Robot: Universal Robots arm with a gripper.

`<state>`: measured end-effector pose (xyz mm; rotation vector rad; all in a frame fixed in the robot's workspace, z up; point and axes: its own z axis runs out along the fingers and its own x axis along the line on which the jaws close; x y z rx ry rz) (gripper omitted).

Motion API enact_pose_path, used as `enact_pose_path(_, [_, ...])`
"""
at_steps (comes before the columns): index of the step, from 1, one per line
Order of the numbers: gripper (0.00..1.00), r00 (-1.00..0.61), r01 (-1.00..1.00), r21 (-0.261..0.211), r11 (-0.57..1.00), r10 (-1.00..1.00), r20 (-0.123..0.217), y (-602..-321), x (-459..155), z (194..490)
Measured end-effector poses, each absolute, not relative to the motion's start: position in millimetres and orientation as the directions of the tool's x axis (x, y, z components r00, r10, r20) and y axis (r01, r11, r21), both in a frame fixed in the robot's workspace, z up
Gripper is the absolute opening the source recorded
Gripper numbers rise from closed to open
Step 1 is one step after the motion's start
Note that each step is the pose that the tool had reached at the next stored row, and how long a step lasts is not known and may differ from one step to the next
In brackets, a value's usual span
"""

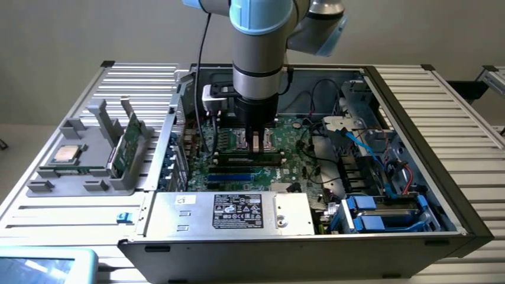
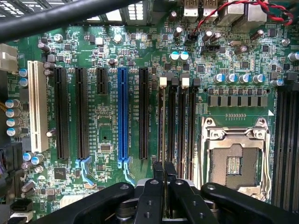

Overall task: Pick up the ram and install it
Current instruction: 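Insert the ram into the slot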

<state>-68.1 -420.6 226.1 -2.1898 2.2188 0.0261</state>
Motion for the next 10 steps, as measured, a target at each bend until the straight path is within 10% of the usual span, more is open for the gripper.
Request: enact_pose_path(10, [0.19,-0.013,-1.000,-0.005,0.013,-0.999,-0.029,-420.6,-68.1,220.9])
